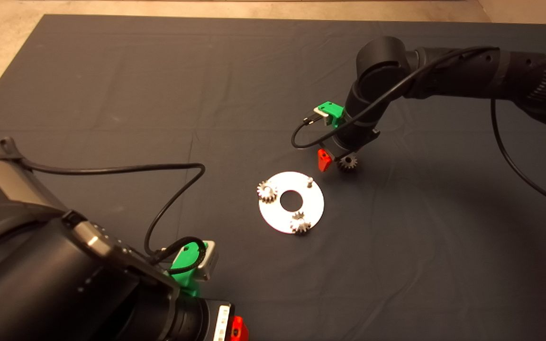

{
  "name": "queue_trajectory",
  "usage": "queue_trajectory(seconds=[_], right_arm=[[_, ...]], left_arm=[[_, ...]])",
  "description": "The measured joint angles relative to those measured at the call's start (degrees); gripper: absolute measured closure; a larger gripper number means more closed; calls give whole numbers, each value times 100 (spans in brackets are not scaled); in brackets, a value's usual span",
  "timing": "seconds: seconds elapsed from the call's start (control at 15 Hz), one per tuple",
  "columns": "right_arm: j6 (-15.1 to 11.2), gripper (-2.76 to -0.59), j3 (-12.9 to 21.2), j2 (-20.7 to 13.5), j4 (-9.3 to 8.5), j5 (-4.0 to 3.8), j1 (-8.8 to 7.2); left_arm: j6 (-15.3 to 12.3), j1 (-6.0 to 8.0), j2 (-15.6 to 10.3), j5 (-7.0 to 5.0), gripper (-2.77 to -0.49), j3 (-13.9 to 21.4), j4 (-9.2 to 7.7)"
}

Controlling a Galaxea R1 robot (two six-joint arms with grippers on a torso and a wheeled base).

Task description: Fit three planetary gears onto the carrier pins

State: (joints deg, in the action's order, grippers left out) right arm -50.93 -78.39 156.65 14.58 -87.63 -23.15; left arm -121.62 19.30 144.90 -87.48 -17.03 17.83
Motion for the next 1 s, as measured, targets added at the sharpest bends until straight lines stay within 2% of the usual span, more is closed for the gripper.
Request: queue_trajectory(seconds=[0.13, 0.4, 0.53, 0.73, 0.87, 1.0], right_arm=[[-15, -248, -99, -1, -19, -2, 2], [-69, -248, -533, -33, -41, 6, 28], [-289, -248, -626, -116, -48, 1, 88], [-551, -248, -677, -246, -66, -2, 268], [-629, -248, -688, -284, -150, 4, 352], [-712, -248, -681, -284, -218, -2, 364]], left_arm=[[-31, -38, 13, -2, -248, 0, 0], [-59, -43, 55, 2, -248, 0, 2], [-70, -45, 56, 0, -248, 0, 1], [-76, -157, 69, -2, -248, 0, 2], [-76, -202, 69, 0, -248, 0, 5], [-76, -216, 67, -2, -248, 0, 22]])
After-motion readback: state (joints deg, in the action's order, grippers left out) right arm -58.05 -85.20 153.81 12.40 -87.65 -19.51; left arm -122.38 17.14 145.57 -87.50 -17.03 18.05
